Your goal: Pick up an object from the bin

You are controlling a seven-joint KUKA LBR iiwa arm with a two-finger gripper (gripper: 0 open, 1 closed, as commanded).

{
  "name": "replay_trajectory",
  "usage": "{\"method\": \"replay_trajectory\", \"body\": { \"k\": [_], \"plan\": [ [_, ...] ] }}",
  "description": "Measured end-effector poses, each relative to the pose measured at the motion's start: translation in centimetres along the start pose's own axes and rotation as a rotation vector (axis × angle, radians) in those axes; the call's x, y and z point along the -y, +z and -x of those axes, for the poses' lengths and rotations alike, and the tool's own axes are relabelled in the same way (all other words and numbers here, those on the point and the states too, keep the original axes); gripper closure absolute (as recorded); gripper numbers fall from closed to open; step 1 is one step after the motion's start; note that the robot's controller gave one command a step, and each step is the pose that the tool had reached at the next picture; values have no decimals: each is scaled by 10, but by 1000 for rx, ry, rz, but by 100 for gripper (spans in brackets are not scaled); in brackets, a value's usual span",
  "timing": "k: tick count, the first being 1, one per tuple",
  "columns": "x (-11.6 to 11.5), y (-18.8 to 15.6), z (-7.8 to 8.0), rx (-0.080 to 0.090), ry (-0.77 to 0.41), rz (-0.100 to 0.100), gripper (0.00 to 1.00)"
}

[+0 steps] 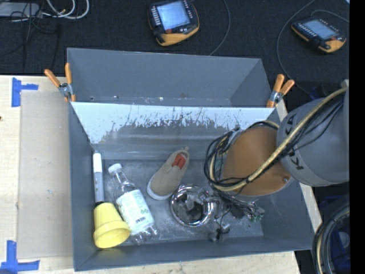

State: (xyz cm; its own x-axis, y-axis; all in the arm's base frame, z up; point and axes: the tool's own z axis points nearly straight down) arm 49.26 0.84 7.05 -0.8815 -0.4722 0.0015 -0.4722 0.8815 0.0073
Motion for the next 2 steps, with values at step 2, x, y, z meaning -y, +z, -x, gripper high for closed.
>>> {"method": "replay_trajectory", "body": {
  "k": [2],
  "plan": [
    [-24,-143,60,0,2,1,100]
  ]
}}
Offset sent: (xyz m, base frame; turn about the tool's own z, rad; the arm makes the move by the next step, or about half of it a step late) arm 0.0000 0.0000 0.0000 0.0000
